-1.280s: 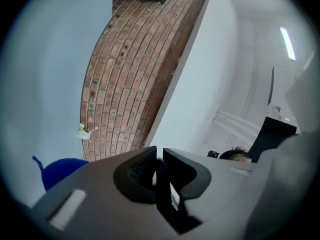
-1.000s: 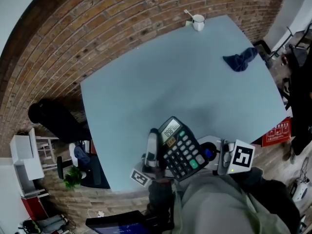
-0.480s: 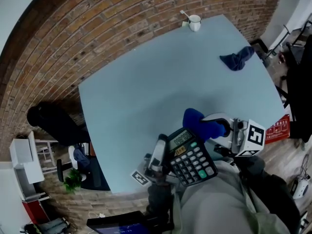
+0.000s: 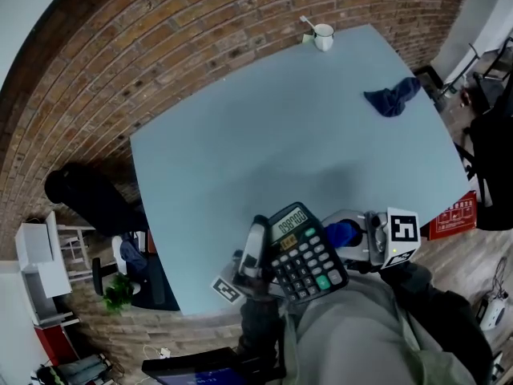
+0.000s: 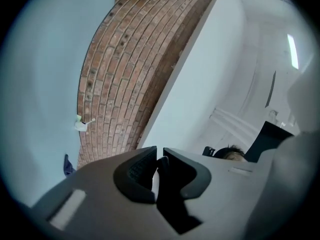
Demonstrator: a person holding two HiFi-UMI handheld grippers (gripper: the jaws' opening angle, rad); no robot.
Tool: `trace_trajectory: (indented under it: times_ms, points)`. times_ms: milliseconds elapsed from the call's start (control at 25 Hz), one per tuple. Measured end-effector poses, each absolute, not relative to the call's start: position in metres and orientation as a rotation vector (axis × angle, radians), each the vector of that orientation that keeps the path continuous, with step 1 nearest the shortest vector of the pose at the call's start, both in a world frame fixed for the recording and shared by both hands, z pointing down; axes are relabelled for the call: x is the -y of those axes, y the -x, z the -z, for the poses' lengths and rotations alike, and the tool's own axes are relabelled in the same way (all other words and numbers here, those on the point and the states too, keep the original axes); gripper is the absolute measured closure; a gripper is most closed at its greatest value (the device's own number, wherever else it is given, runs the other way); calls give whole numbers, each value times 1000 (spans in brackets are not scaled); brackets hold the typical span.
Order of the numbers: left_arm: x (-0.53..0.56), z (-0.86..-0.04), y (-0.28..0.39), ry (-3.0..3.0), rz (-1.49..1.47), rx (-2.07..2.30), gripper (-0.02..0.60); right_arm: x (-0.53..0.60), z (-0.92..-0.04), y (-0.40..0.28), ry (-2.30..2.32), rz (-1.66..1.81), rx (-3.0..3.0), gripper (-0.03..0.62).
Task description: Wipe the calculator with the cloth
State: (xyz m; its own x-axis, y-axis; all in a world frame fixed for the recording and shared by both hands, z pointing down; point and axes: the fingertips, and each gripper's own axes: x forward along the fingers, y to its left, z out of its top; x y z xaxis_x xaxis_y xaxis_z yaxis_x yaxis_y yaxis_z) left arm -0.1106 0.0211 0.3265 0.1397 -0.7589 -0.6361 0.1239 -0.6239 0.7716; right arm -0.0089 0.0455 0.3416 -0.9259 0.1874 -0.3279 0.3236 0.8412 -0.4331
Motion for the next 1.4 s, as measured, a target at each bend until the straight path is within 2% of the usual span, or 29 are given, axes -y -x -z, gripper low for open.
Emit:
trace_trajectory:
  times_ms: [200, 280, 400, 560, 680, 760, 880, 1120, 1280, 1400]
  points:
    - [-19, -341, 125, -1738, 1515, 789, 548, -27, -334, -17, -142, 488, -2884, 528]
    - [-20, -346, 127, -1770, 1460, 872, 548, -6, -325, -30, 62, 314, -2958, 528]
    - [-17, -365, 124, -1870, 1230, 1070, 548, 5, -305, -23, 275, -60, -3081, 528]
    - [-14, -389, 122, -1886, 1062, 1246, 546, -61, -349, 28, -37, -562, -3392, 526]
    - [-14, -394, 120, -1902, 1003, 1297, 546, -115, -379, 49, -368, -724, -3445, 526]
    - [-16, -398, 121, -1922, 980, 1314, 546, -125, -386, 54, -454, -704, -3440, 526]
    - [-18, -415, 130, -1905, 993, 1335, 545, -87, -396, 57, -269, -595, -3476, 525]
    - [7, -473, 149, -1998, 829, 1358, 545, 21, -482, 47, 281, 248, -3437, 525]
    - [38, -508, 160, -2042, 757, 1302, 545, 66, -545, 37, 500, 316, -3509, 524]
    - [61, -531, 172, -2083, 679, 1267, 545, 83, -572, 41, 597, 127, -3632, 524]
